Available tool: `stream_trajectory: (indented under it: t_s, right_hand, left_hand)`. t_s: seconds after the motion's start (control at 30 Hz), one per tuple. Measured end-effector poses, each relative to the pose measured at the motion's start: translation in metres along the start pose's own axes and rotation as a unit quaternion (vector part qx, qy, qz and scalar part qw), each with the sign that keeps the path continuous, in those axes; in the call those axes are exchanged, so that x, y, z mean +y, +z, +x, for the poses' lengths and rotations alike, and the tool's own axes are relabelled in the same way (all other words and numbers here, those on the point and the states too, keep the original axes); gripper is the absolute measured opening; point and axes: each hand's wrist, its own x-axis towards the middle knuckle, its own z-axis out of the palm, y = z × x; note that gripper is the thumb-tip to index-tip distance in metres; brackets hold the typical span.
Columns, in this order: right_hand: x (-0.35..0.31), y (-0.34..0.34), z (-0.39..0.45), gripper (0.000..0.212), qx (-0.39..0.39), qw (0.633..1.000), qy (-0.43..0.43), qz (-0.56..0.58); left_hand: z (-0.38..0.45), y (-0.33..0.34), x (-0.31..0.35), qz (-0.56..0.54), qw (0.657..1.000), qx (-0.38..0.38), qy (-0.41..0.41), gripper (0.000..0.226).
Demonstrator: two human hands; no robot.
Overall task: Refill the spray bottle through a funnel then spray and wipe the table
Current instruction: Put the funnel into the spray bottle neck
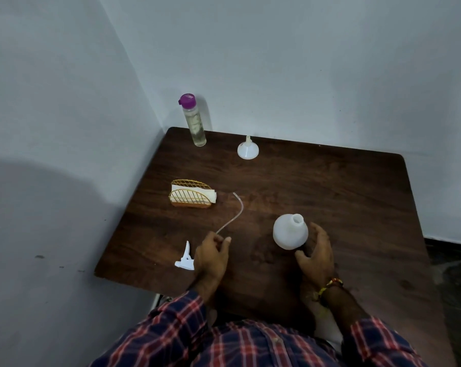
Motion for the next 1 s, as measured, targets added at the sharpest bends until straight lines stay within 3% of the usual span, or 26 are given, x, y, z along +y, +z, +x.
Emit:
stream_trajectory:
  t_s: [0.07, 0.17, 0.3, 0.4, 0.5, 0.6, 0.73, 0.9, 1.0]
  right_hand:
    - [-0.004, -0.001, -0.002, 0.079, 0.009, 1.0, -0.006, 0.016]
    - [-0.014, -0.004, -0.001, 0.071, 0.037, 0.998, -0.011, 0.039]
    - [-0.04, -0.011, 0.001, 0.05, 0.11, 0.991, -0.027, 0.078]
    - [-0.06, -0.019, 0.008, 0.038, 0.147, 0.983, -0.043, 0.103]
    - [-0.076, -0.027, 0.026, 0.03, 0.157, 0.981, -0.068, 0.093]
    - [-0.095, -0.034, 0.046, 0.024, 0.121, 0.986, -0.092, 0.063]
    - [-0.122, -0.038, 0.077, 0.028, 0.044, 0.993, -0.113, -0.009]
    - [-0.133, -0.029, 0.121, 0.046, -0.066, 0.988, -0.092, -0.107]
    - [-0.136, -0.019, 0.15, 0.058, -0.121, 0.975, -0.091, -0.162]
  left_hand:
    - [0.008, -0.004, 0.001, 0.027, 0.998, 0.039, 0.043, 0.016]
    - [0.019, -0.008, 0.004, 0.078, 0.994, 0.036, 0.065, 0.038]
    - [0.031, -0.009, 0.008, 0.163, 0.981, -0.079, 0.07, 0.079]
    - [0.029, -0.002, 0.016, 0.204, 0.951, -0.099, 0.212, 0.072]
    - [0.027, 0.014, 0.027, 0.196, 0.912, -0.234, 0.274, 0.068]
    - [0.041, 0.031, 0.036, 0.257, 0.871, -0.327, 0.263, 0.098]
    - [0.066, 0.047, 0.047, 0.33, 0.835, -0.362, 0.251, 0.137]
    - [0.088, 0.058, 0.047, 0.411, 0.794, -0.387, 0.227, 0.164]
    - [0.092, 0.064, 0.043, 0.405, 0.796, -0.395, 0.214, 0.169]
